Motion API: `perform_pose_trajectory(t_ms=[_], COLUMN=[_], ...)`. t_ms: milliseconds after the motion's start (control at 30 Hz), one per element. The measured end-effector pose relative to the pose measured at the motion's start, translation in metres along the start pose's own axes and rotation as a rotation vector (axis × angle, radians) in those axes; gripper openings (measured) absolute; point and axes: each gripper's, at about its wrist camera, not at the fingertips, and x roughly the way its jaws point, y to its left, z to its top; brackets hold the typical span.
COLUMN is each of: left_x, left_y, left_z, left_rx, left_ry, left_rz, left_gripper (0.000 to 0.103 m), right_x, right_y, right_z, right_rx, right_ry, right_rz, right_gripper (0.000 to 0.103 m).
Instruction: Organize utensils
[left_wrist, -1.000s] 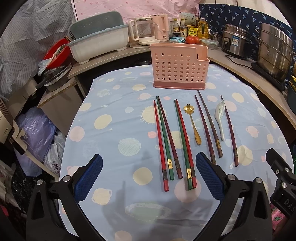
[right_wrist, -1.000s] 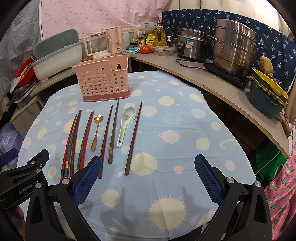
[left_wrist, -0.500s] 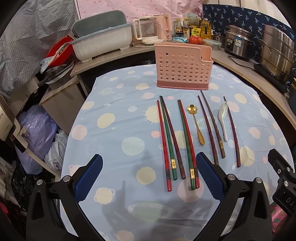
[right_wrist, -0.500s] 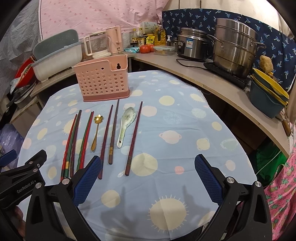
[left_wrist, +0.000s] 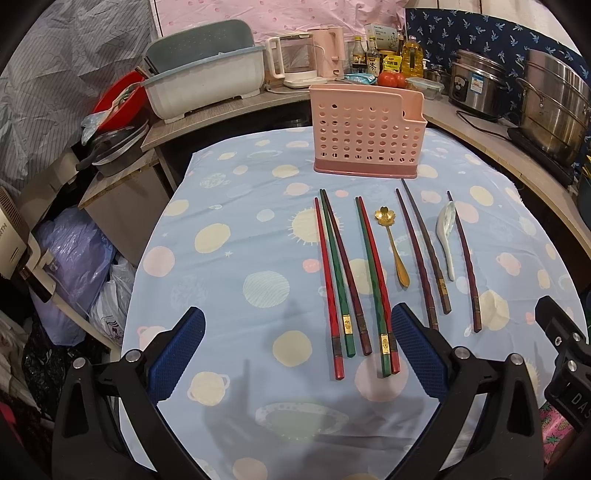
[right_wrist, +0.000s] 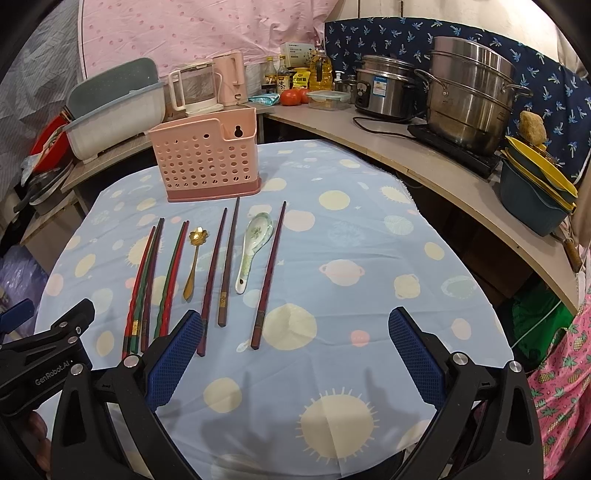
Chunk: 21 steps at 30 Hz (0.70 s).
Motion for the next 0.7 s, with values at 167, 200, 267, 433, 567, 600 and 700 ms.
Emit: perform_pose_trajectory(t_ms=[167,200,267,433,567,600,700], left_x=[0.0008,0.0006,0.0012,0.0022,0.0032,0.0032,0.0035], left_y=[0.0012,0.0013,0.0021,0.003,0.0033,0.0032,0.0037], left_z=[-0.0012,-0.0013,-0.0013,-0.0011,-0.001,-0.001,-0.0011], left_rx=[-0.003,-0.003,-0.005,-0.008,-0.009,-0.008,-0.009], left_ry=[0.003,0.004,0.007,0.009,0.01,0.011,0.013], left_rz=[0.003,0.003,0.003,0.004,0.005,0.006,0.005], left_gripper=[0.096,0.096,0.096,0.096,0.096,0.096,0.096], right_x=[-0.0001,0.0001,-0.0003,0.0016,0.0014,0.0012,0.0019], right_y=[-0.0004,-0.0002,-0.0004,0.0027,0.0027,0.0024,0.0032], right_z=[0.0004,0.0003,0.0004,0.0002,0.0004,0.0005,0.0008], right_rx=[-0.001,-0.001,-0.001,-0.007,-0.005,-0.005,-0.006], right_ry=[0.001,0.002,0.001,0.003,0.002,0.003,0.004], right_rz=[0.0,0.001,0.001,0.0,0.001,0.001,0.001], right_gripper=[0.096,0.096,0.096,0.096,0.096,0.096,0.096])
